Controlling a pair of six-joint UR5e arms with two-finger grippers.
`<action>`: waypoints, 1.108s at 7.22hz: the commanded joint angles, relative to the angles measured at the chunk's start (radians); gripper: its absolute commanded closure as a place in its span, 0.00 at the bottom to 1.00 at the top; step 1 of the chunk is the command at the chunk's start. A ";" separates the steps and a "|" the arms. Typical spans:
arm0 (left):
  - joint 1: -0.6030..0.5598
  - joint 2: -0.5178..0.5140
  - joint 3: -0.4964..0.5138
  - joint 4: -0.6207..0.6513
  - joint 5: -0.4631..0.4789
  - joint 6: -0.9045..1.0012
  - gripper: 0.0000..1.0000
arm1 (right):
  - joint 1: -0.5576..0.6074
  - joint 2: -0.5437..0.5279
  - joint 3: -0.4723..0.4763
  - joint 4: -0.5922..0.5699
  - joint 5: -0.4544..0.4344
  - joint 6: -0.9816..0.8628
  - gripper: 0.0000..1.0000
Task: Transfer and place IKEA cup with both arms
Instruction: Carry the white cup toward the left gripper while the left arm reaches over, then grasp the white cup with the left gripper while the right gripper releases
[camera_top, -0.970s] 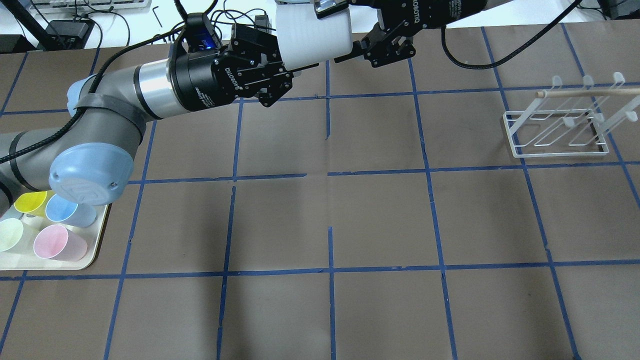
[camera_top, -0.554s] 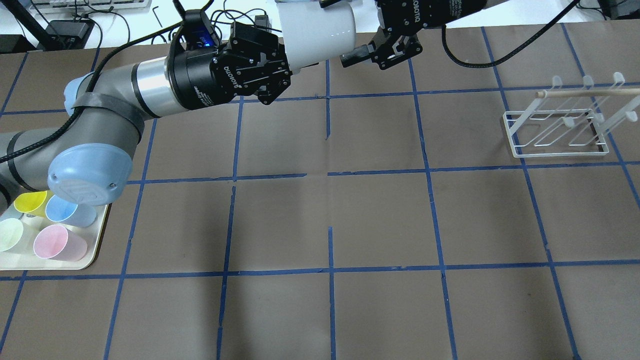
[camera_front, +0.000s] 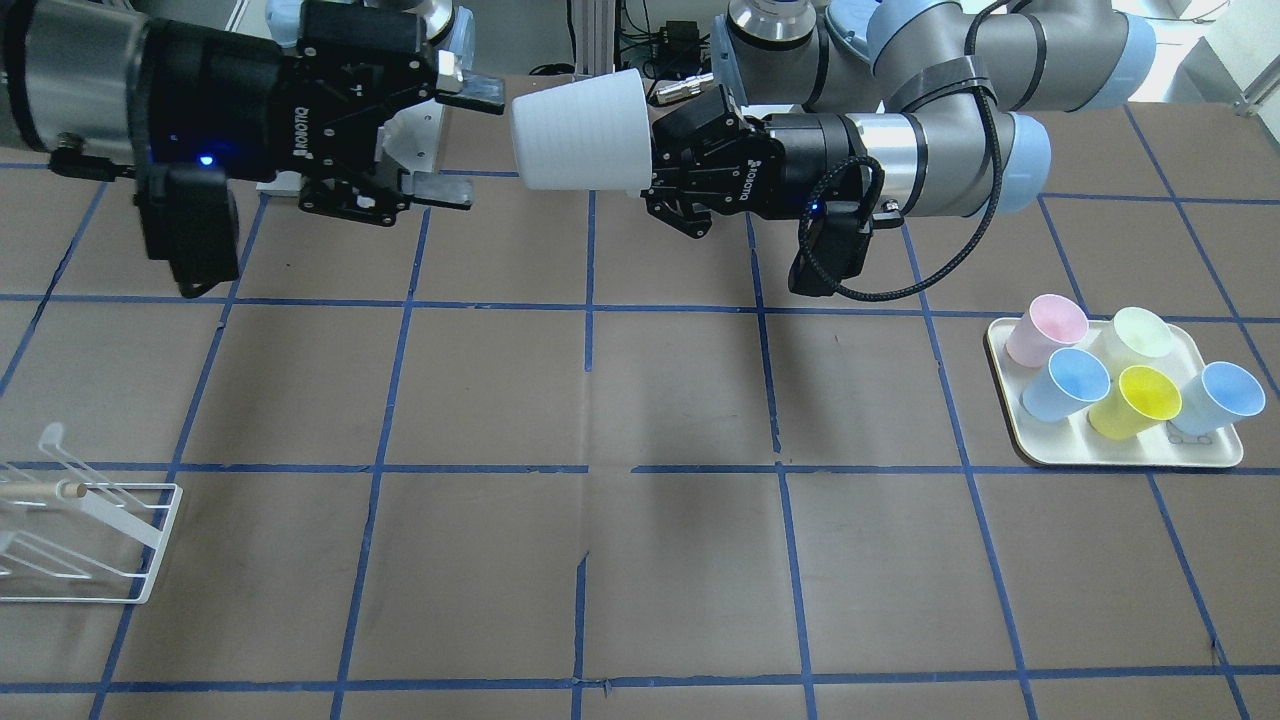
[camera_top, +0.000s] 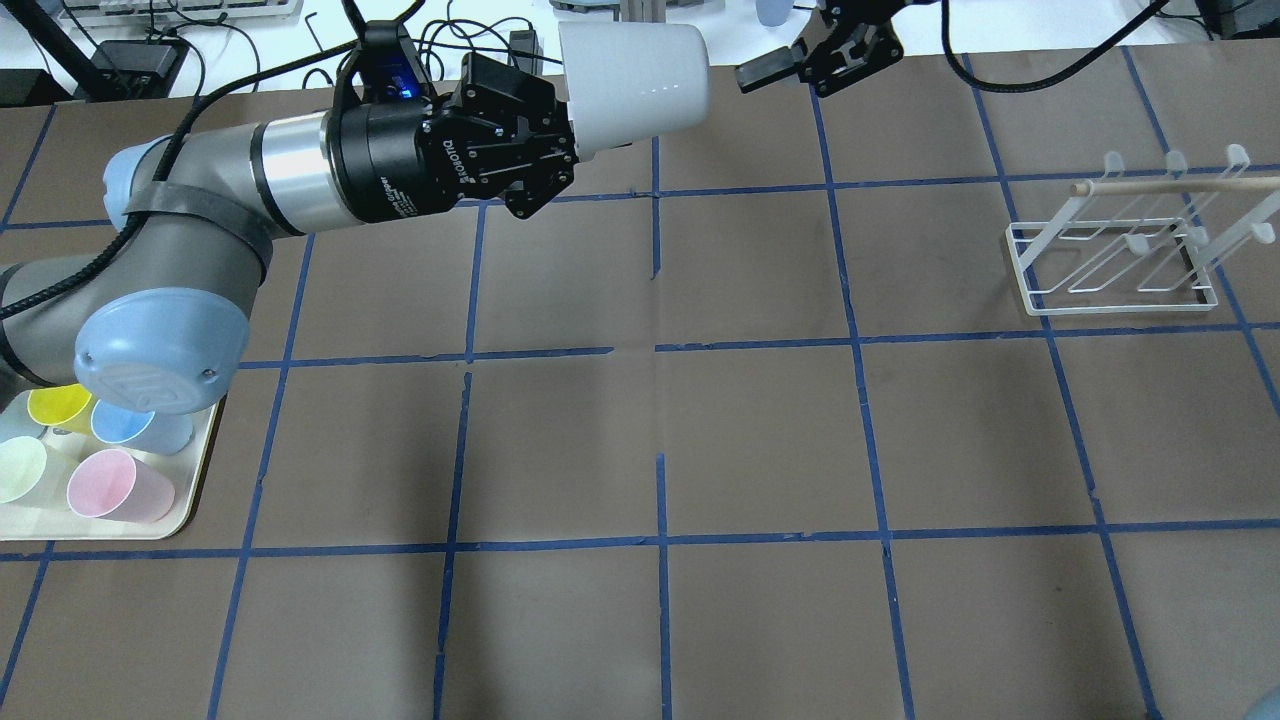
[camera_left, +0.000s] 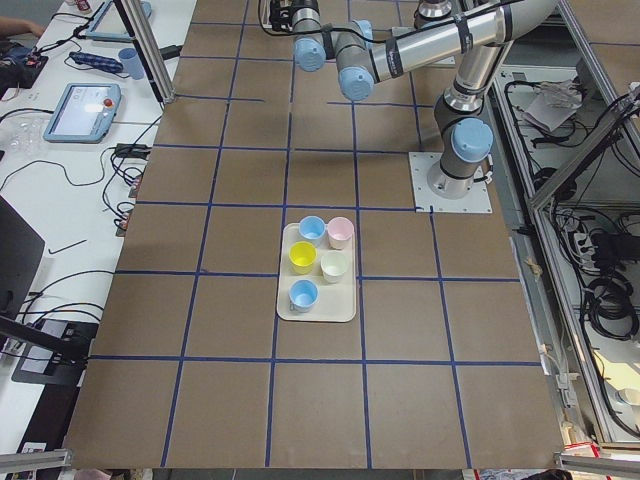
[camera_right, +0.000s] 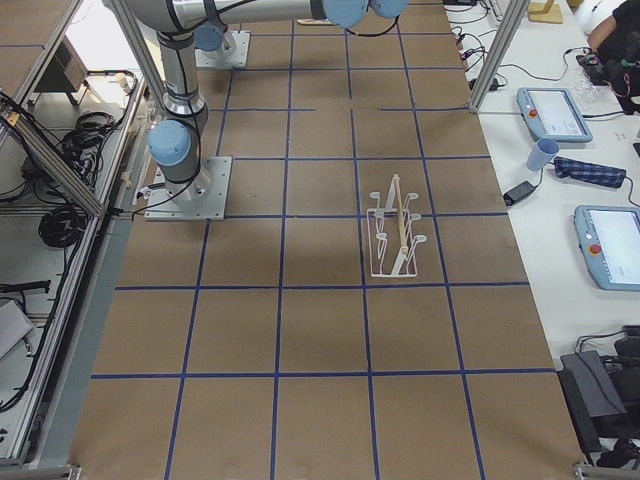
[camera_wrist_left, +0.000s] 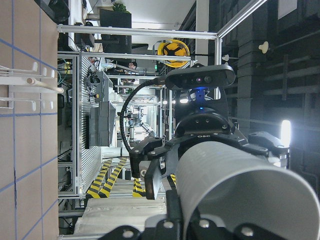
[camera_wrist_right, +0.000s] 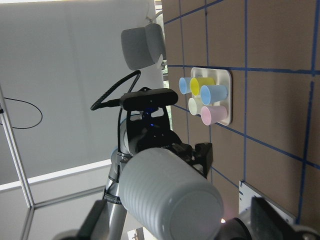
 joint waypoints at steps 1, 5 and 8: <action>0.064 0.034 0.000 0.002 0.175 -0.027 1.00 | -0.049 0.010 -0.074 -0.008 -0.265 0.044 0.00; 0.185 0.082 0.005 0.037 0.817 -0.024 1.00 | -0.041 -0.002 -0.075 -0.204 -0.876 0.359 0.00; 0.210 0.084 0.034 0.024 1.287 0.023 1.00 | 0.098 -0.022 0.031 -0.411 -1.107 0.594 0.01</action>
